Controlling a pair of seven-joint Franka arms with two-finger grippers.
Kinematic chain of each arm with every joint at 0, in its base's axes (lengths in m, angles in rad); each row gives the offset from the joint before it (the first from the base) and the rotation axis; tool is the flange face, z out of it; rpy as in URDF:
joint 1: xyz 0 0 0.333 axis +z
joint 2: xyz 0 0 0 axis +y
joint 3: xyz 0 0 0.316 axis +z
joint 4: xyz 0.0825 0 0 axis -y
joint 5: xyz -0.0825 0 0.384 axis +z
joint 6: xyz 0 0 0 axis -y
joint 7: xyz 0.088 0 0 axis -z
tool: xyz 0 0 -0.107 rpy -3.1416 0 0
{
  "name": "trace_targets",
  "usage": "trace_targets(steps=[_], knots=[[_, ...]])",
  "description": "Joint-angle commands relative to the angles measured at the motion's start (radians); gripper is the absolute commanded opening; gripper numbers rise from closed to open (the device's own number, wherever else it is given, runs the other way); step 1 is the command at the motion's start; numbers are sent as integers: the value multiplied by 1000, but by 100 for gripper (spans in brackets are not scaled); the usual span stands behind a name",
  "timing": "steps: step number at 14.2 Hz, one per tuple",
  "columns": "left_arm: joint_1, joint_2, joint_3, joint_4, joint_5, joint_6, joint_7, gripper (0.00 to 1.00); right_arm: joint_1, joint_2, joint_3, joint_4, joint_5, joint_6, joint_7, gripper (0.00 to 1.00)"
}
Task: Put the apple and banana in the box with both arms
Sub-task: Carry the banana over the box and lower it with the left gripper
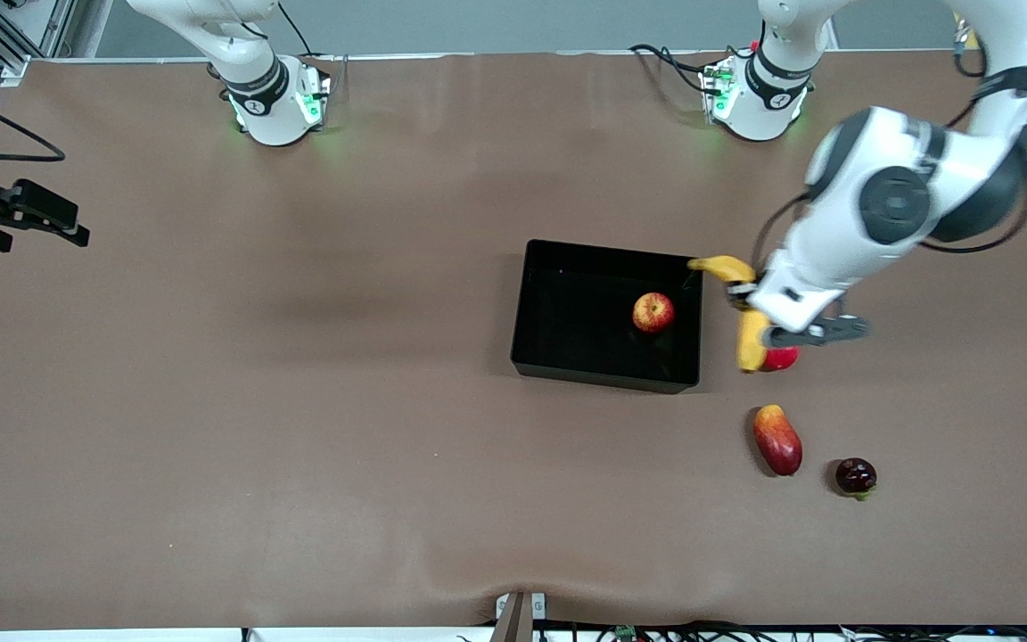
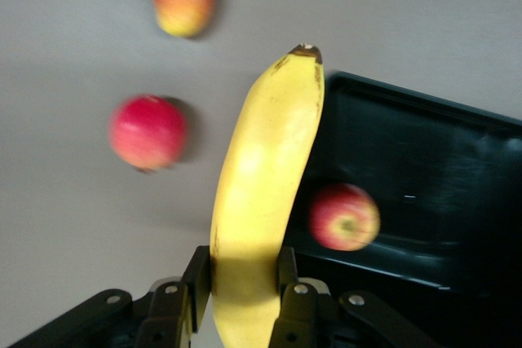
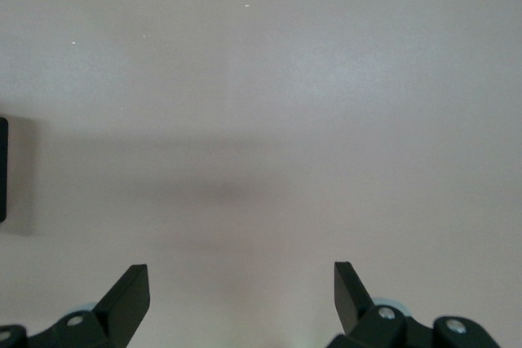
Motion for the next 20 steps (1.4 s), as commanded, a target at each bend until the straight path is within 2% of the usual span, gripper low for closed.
trace_targets(steps=[1,3,5,8,10,16,17,18,20], knots=[[-117,107,0,33,15,65,-196,0,-12,10,8,-5,9,26,-15,100],[-162,202,2,69,70,117,-336,0,-23,5,5,-8,7,31,-18,100],[-254,309,11,121,155,119,-480,0,-17,8,5,-19,7,34,-16,100],[-369,427,66,197,272,122,-628,0,-15,10,8,-22,7,23,-10,100],[-427,464,91,209,273,142,-634,0,-14,7,8,-23,7,22,4,100],[-602,515,270,209,279,312,-628,0,-2,1,-26,-29,-1,23,16,100],[-607,518,282,209,280,317,-624,38,-1,-6,-27,-29,-2,20,34,100],[-607,514,286,209,279,317,-631,99,0,-16,-26,-28,-7,8,68,100],[-589,501,286,243,268,306,-628,100,-1,-24,-27,-22,-13,0,76,100]])
